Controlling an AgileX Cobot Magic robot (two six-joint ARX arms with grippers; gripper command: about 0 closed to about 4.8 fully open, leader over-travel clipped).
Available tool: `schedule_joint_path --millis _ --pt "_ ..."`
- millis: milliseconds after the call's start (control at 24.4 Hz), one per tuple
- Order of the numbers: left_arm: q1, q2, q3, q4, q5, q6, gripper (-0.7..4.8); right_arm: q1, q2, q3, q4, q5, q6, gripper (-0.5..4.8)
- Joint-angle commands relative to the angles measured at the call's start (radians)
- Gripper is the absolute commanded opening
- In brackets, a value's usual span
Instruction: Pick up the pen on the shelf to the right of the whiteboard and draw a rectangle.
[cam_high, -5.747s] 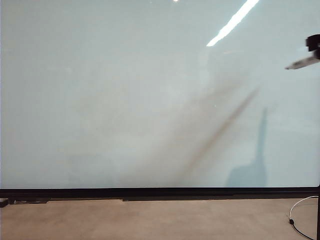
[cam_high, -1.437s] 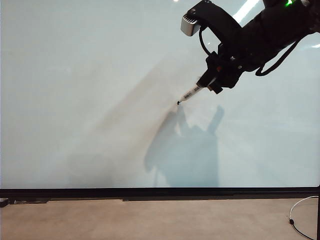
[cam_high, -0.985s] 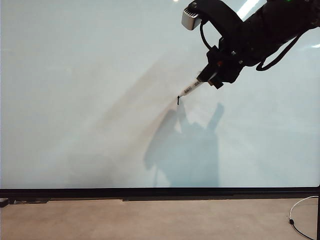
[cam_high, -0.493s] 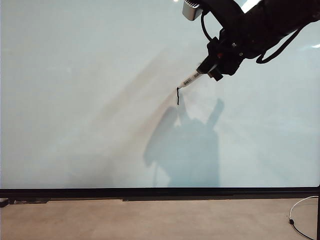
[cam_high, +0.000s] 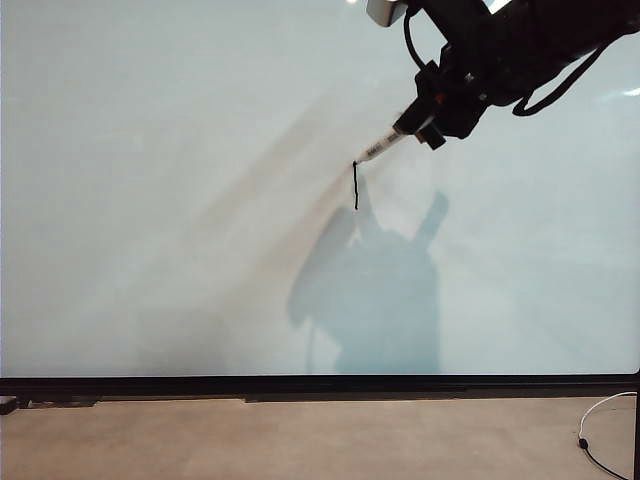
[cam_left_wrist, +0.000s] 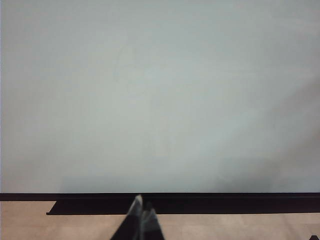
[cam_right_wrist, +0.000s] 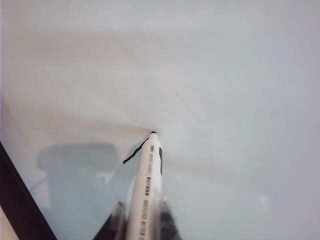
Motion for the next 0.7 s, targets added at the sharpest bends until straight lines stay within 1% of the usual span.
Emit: schedule_joint_path --millis 41,698 --pt "0.0 0.0 0.003 0.006 0.004 0.004 -0.04 -0.002 -0.013 0.01 0.056 0.01 -0.003 -0.04" --pt "0.0 0.0 0.003 0.006 0.004 0.004 -0.05 -0.002 -0.034 0.01 0.076 0.01 -0.01 -0.03"
